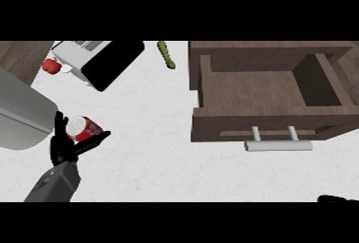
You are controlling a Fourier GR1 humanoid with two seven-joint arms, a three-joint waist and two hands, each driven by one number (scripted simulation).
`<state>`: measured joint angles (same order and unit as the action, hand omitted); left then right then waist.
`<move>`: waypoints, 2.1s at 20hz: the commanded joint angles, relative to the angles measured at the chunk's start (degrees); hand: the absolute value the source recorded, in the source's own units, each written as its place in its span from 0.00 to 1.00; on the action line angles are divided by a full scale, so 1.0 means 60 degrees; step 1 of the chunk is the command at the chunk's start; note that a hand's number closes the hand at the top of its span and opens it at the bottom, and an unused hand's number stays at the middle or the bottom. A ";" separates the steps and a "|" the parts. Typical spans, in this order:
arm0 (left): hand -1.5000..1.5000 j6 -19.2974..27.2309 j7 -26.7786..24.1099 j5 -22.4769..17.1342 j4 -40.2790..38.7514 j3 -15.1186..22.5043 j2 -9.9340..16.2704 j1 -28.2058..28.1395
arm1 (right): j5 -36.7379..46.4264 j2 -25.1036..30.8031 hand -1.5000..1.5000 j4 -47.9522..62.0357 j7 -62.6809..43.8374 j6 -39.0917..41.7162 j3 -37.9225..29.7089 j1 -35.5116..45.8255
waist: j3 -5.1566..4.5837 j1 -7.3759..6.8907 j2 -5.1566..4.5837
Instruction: Pick up the can, place it into the drawer and close the drawer
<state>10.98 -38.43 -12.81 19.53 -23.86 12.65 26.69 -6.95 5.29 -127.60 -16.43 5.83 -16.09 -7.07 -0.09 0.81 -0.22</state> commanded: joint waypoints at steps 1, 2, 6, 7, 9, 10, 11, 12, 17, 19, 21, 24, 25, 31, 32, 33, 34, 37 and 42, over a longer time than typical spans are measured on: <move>0.00 -0.0828 -0.0154 -0.0005 -0.0980 -0.0085 0.0539 0.0530 | -0.0204 -0.0113 0.00 -0.0535 0.0003 0.0189 -0.0079 -0.0560 | -0.0009 0.0134 -0.0033; 1.00 -0.0526 -0.0570 -0.0013 -0.0609 0.0079 -0.0221 0.0381 | -0.0073 0.0019 0.00 -0.0247 -0.0102 -0.0069 -0.0211 0.0030 | 0.0001 0.0020 -0.0005; 1.00 -0.1102 -0.0577 -0.0062 -0.1179 -0.0047 0.0155 0.1018 | -0.0273 0.0038 0.00 -0.0135 -0.0164 0.0041 -0.0175 0.0121 | -0.0009 0.0119 -0.0043; 1.00 -0.1477 -0.0284 -0.0041 -0.1139 0.0046 0.0385 0.0980 | -0.0523 0.0272 0.00 0.0014 -0.0155 0.0083 -0.0550 0.0308 | -0.0003 0.0070 -0.0025; 1.00 -0.1446 -0.0837 -0.0125 -0.1182 -0.0001 0.0227 0.0714 | 0.0186 -0.0089 0.00 0.0191 0.0210 -0.0095 -0.0129 0.0210 | 0.0000 0.0029 -0.0019; 1.00 -0.1755 -0.0591 -0.0141 -0.1393 -0.0112 0.0702 0.1040 | -0.0038 0.0233 0.00 -0.0018 -0.0099 0.0014 -0.0325 0.0326 | -0.0009 0.0107 -0.0048; 1.00 -0.1274 -0.0746 -0.0101 -0.1016 0.0074 0.0103 0.1086 | -0.0127 0.0097 0.00 0.0489 0.0328 0.0027 -0.0386 0.0432 | 0.0003 0.0019 -0.0012; 1.00 -0.1352 -0.1068 -0.0042 -0.1270 0.0014 0.0256 0.1019 | -0.0230 -0.0080 0.00 -0.0970 -0.0121 0.0221 -0.0248 -0.0633 | -0.0007 0.0156 -0.0027; 1.00 -0.1685 -0.1038 0.0542 -0.1054 0.0850 -0.0818 0.1497 | -0.0112 0.0311 0.00 0.0344 -0.0013 0.0047 -0.0408 0.0639 | 0.0004 0.0031 -0.0019; 1.00 -0.1843 -0.0948 0.0870 -0.1150 0.1220 -0.1173 0.1814 | 0.0221 0.0106 0.00 0.0013 -0.0154 -0.0216 -0.0158 0.0664 | -0.0006 0.0098 -0.0041; 1.00 -0.2126 -0.0780 0.0982 -0.0963 0.1434 -0.1286 0.1897 | -0.0176 -0.0070 0.00 -0.0198 0.0303 0.0206 -0.0403 -0.0295 | 0.0011 0.0083 0.0020; 1.00 -0.2188 -0.0544 0.0970 -0.0667 0.1544 -0.1396 0.2069 | -0.0028 -0.0041 0.00 -0.0470 -0.0174 0.0059 -0.0298 -0.0155 | 0.0009 0.0001 0.0018; 1.00 -0.2109 -0.0052 0.0912 -0.0107 0.1685 -0.1694 0.2106 | -0.0092 0.0066 0.00 -0.0945 -0.0599 -0.0064 -0.0378 -0.0103 | 0.0017 -0.0115 0.0080; 1.00 -0.1612 0.1739 0.1061 0.1247 0.2188 -0.1696 0.2921 | -0.0002 0.0115 0.00 -0.0711 -0.0430 -0.0123 -0.0565 0.0078 | 0.0022 -0.0136 0.0091; 1.00 -0.1367 0.1880 0.1134 0.1396 0.2291 -0.1907 0.3211 | 0.0644 -0.0048 0.00 0.0067 0.0180 -0.0275 -0.0261 0.0444 | 0.0023 -0.0179 0.0074; 1.00 -0.1216 0.2245 0.1121 0.1737 0.2404 -0.2087 0.3348 | 0.0226 0.0138 0.00 -0.0547 -0.0480 -0.0191 -0.0435 0.0259 | 0.0022 -0.0163 0.0102; 1.00 -0.1143 0.2570 0.1205 0.2432 0.2623 -0.2070 0.2966 | 0.0282 0.0025 0.00 -0.0459 -0.0029 -0.0023 -0.0512 -0.0141 | 0.0027 -0.0220 0.0124; 1.00 -0.0975 0.3682 0.0880 0.3191 0.3187 -0.2100 0.3447 | 0.0561 0.0102 0.00 -0.0227 -0.0316 -0.0348 -0.0334 0.0564 | 0.0021 -0.0199 0.0108; 1.00 -0.0313 0.5637 0.0333 0.5136 0.4082 -0.2105 0.3596 | 0.0300 0.0118 0.00 -0.0093 -0.0182 -0.0308 -0.0664 0.0467 | 0.0021 -0.0204 0.0120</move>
<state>6.72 -12.87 -8.86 42.02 -3.58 0.39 47.77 -5.19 5.96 -128.75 -17.14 4.99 -19.29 -5.48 0.04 -0.20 0.44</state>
